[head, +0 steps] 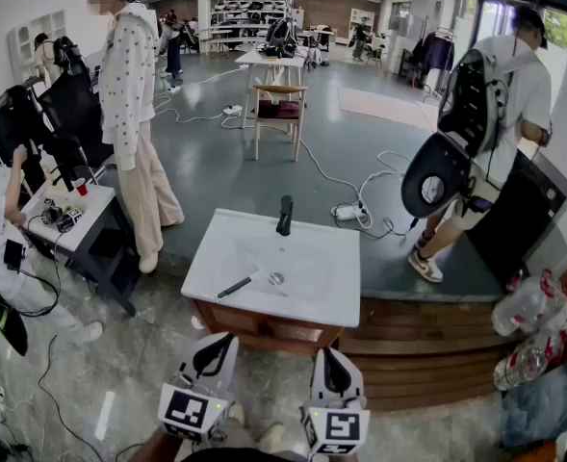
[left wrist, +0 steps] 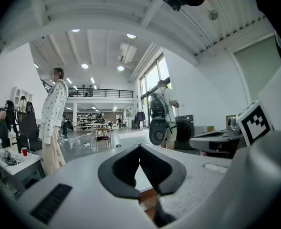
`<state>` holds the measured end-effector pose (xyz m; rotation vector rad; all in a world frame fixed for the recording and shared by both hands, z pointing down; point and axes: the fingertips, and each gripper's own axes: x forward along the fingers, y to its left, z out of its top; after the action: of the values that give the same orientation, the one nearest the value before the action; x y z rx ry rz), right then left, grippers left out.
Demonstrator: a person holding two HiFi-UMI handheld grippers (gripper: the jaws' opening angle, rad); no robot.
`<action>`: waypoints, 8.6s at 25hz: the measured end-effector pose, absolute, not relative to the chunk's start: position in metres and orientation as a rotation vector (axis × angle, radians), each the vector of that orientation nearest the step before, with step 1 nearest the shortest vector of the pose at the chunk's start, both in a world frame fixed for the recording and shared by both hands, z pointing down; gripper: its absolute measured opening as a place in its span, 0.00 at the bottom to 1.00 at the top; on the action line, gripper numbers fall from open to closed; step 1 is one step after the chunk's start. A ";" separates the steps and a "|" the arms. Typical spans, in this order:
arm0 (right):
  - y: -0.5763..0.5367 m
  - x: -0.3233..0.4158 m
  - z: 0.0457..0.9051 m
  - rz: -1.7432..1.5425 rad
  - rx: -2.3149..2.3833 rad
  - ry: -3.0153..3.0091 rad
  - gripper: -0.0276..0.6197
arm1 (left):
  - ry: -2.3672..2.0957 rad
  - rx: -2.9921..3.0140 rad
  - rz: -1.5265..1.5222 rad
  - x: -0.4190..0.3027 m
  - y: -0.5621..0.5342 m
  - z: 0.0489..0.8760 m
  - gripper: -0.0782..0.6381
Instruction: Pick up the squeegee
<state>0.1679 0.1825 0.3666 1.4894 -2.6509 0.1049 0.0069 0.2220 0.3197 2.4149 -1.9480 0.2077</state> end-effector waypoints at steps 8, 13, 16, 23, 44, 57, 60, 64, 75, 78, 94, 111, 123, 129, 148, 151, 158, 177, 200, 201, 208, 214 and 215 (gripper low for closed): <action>0.177 0.171 0.365 0.137 1.494 -2.671 0.04 | -1.934 2.373 0.240 0.007 0.222 0.335 0.11; 0.170 0.163 0.365 0.143 1.469 -2.684 0.04 | -1.932 2.343 0.233 0.000 0.217 0.338 0.11; 0.161 0.155 0.368 0.143 1.459 -2.683 0.04 | -1.950 2.359 0.222 -0.009 0.208 0.340 0.11; 0.116 0.130 0.374 0.144 1.462 -2.659 0.04 | -1.914 2.305 0.240 -0.040 0.165 0.352 0.11; -0.037 0.050 0.411 0.278 1.588 -2.488 0.04 | -1.730 2.388 0.278 -0.128 -0.021 0.386 0.11; -0.081 0.033 0.449 0.356 1.726 -2.348 0.04 | -1.516 2.492 0.344 -0.136 -0.090 0.430 0.11; -0.089 0.030 0.462 0.380 1.743 -2.324 0.04 | -1.473 2.497 0.362 -0.137 -0.101 0.443 0.11; -0.097 0.027 0.480 0.405 1.756 -2.288 0.04 | -1.426 2.500 0.389 -0.137 -0.115 0.462 0.11; -0.114 0.014 0.524 0.497 1.750 -2.227 0.04 | -1.309 2.453 0.509 -0.140 -0.133 0.514 0.11; -0.118 0.017 0.533 0.508 1.743 -2.211 0.04 | -1.292 2.440 0.524 -0.138 -0.138 0.527 0.11; -0.111 0.040 0.604 0.639 1.754 -2.110 0.04 | -1.176 2.398 0.667 -0.114 -0.146 0.611 0.11; -0.107 0.050 0.610 0.668 1.769 -2.095 0.04 | -1.083 2.193 0.972 -0.100 -0.142 0.684 0.19; -0.105 0.054 0.617 0.689 1.762 -2.094 0.04 | -1.004 2.093 1.105 -0.094 -0.133 0.726 0.28; -0.106 0.057 0.619 0.701 1.757 -2.089 0.04 | -0.972 2.062 1.164 -0.093 -0.131 0.742 0.29; -0.107 0.064 0.624 0.718 1.764 -2.082 0.04 | -0.983 1.951 1.178 -0.096 -0.129 0.758 0.26; -0.111 0.067 0.619 0.717 1.774 -2.063 0.04 | -1.001 1.927 1.149 -0.096 -0.128 0.758 0.25; -0.107 0.066 0.622 0.713 1.767 -2.081 0.04 | -1.013 1.901 1.113 -0.096 -0.129 0.754 0.24; -0.103 0.071 0.566 0.568 1.780 -2.127 0.04 | -1.109 1.969 0.969 -0.094 -0.143 0.690 0.24; -0.067 0.048 0.490 0.370 1.684 -2.297 0.04 | -1.415 2.056 0.641 -0.135 -0.105 0.550 0.24; -0.064 0.048 0.487 0.359 1.677 -2.304 0.04 | -1.429 2.061 0.627 -0.135 -0.101 0.543 0.24; -0.037 0.049 0.468 0.325 1.602 -2.316 0.04 | -1.516 2.103 0.522 -0.133 -0.068 0.491 0.24; -0.012 0.052 0.451 0.259 1.564 -2.359 0.04 | -1.615 2.138 0.467 -0.133 -0.030 0.458 0.24; -0.008 0.053 0.449 0.247 1.555 -2.365 0.04 | -1.630 2.139 0.460 -0.132 -0.023 0.454 0.24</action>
<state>0.0532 -0.0080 0.4487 1.5547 -2.3648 0.2474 -0.1322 -0.0233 0.4536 2.1394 -1.6300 0.4602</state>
